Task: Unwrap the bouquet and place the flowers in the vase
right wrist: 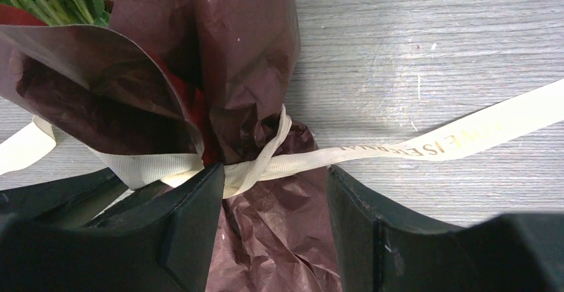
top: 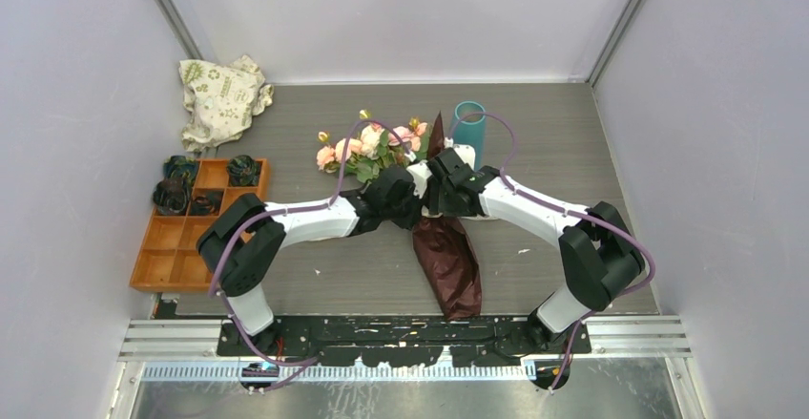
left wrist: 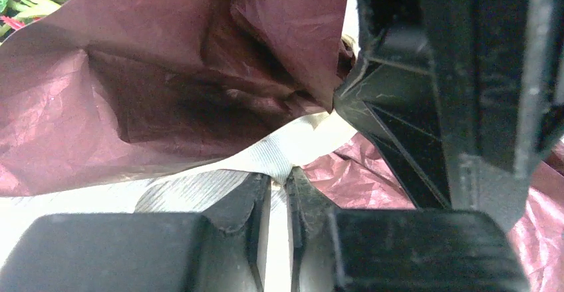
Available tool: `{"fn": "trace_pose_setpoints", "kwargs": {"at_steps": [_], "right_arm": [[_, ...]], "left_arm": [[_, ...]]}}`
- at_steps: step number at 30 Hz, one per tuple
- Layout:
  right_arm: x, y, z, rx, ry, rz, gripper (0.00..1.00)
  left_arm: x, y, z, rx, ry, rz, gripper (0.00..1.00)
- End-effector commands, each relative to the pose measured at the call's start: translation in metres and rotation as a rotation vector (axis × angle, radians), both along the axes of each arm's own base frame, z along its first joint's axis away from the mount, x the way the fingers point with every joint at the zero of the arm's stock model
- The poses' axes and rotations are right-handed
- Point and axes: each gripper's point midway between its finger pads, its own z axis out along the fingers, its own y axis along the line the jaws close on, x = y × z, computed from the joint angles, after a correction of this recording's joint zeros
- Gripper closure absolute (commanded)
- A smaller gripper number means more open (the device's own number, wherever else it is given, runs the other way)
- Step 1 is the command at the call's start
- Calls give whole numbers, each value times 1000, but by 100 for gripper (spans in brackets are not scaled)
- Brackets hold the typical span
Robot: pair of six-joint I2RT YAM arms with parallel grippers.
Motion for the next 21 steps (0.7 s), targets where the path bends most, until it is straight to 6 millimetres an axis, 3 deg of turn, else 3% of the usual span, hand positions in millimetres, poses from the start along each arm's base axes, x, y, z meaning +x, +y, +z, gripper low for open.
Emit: {"fn": "trace_pose_setpoints", "kwargs": {"at_steps": [1,11,21], "right_arm": [[5,4,17,60,-58,-23,37],[8,-7,-2,21,-20,-53,37],[15,-21,-15,-7,6,-73,37]], "left_arm": [[17,-8,20,-69,-70,71,89],[9,14,53,-95,-94,137,93],[-2,50,50,-41,-89,234,93]]}}
